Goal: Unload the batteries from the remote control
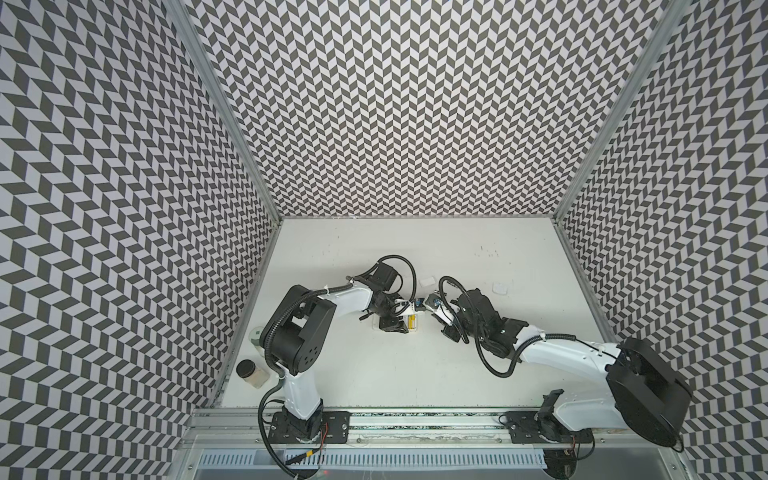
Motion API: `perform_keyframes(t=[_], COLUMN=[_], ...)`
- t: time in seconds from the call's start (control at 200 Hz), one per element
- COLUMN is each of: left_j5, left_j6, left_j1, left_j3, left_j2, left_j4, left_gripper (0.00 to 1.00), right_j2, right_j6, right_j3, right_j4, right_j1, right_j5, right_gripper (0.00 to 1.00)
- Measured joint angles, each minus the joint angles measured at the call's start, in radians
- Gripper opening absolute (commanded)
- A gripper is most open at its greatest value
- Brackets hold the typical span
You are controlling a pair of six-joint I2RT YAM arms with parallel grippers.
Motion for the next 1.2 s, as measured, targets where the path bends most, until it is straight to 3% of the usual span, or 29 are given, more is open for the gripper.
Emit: perform_keyframes(t=[0.22, 0.596, 0.886, 1.202], left_j5=[0.001, 0.021, 0.06, 0.098], left_j6=[0.0, 0.003, -0.026, -0.084], left_j1=[0.0, -0.003, -0.007, -0.016], left_j3=[0.0, 0.014, 0.069, 0.104], left_j2=[0.0, 0.001, 0.042, 0.075], left_j4=[0.0, -0.026, -0.048, -0.038], left_gripper=[0.54, 0.79, 0.8, 0.69], right_j2=[-0.002, -0.056, -0.072, -0.072], right_j6=[0.007, 0.072, 0.127, 0.141], right_j3=[-0.001, -0.003, -0.003, -0.003], right_j4=[0.0, -0.005, -0.006, -0.011], right_j1=[-0.004, -0.067, -0.106, -0.106], right_j5=[0.069, 0.026, -0.057, -0.078], right_gripper=[0.0, 0.0, 0.0, 0.0])
